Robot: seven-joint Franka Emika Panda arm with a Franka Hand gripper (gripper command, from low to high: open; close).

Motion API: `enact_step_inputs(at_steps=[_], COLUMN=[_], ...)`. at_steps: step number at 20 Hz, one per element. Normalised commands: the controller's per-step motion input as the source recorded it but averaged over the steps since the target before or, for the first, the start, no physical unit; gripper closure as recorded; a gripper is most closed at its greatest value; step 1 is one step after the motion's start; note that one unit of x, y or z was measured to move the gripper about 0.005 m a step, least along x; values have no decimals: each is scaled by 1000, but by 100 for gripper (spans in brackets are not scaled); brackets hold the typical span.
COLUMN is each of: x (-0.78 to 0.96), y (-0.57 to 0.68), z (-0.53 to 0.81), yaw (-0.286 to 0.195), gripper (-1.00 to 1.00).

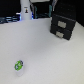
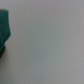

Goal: Open the kcup holder, insert the kcup into the holder, and close the kcup holder

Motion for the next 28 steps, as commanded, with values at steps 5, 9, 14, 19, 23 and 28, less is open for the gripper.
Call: enact_step_inputs(at_steps=[5, 9, 14, 19, 23, 28], x=[-172, -253, -288, -307, -344, -355], y=[497, 530, 558, 537, 587, 682], z=[131, 34, 7, -83, -117, -119], yaw=[-146, -204, -232, -222, -193, -162], gripper=[-100, -100, -100, -100, -100, -100])
